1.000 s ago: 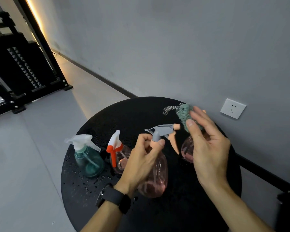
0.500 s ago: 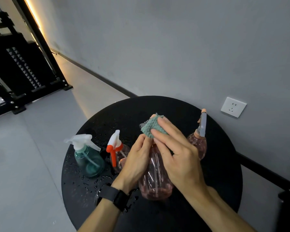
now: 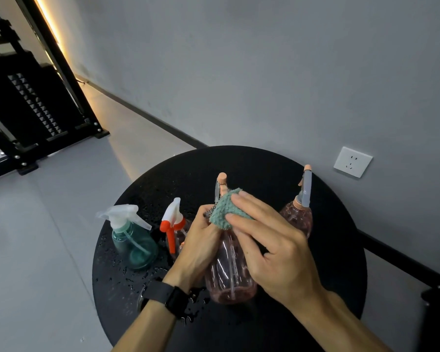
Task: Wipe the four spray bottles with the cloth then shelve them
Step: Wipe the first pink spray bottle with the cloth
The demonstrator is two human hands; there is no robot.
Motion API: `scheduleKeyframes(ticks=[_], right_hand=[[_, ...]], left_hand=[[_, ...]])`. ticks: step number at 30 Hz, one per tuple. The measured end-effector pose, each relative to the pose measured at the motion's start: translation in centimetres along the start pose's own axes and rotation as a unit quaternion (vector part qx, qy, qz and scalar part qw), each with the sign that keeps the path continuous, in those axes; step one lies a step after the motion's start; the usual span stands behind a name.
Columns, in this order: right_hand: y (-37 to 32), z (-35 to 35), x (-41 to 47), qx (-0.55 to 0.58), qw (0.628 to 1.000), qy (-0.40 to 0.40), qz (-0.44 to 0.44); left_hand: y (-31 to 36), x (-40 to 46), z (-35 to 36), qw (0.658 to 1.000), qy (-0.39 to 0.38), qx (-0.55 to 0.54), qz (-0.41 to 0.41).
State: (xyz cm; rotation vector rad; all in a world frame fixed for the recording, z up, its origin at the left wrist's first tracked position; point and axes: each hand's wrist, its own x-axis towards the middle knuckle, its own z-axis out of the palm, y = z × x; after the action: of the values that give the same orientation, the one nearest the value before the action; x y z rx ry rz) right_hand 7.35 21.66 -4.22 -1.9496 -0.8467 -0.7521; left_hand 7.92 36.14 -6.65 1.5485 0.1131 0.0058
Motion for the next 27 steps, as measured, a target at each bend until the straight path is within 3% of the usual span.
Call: scheduleKeyframes(ticks=[6,15,19,23,27], right_hand=[[-0.2,0.2,0.8,-0.003,0.999,0.048,0.005],[-0.4,0.9,-0.4,0.072,0.996,-0.028,0.048],[-0.7,0.9,-0.9,0.099,0.991,0.025,0.081],[-0.4,0.7,0.1,0.053,0.989,0.095,0.100],[-0.4,1.6,1.2,0.029,0.994,0.091,0.059]], left_hand=[[0.3,-0.1,0.5,0.999,0.014,-0.037,-0.011],[1.1,-0.7,-0.2,0.997,-0.007,0.024,0.070],[1.6,-0.7,-0.3,0.999,-0.006,-0.034,0.036],[1.7,-0.5,-0.1,0.996,-0.010,-0.084,-0.002],[1.3,-0.7,0.6,0.991,-0.044,-0.130,0.001]])
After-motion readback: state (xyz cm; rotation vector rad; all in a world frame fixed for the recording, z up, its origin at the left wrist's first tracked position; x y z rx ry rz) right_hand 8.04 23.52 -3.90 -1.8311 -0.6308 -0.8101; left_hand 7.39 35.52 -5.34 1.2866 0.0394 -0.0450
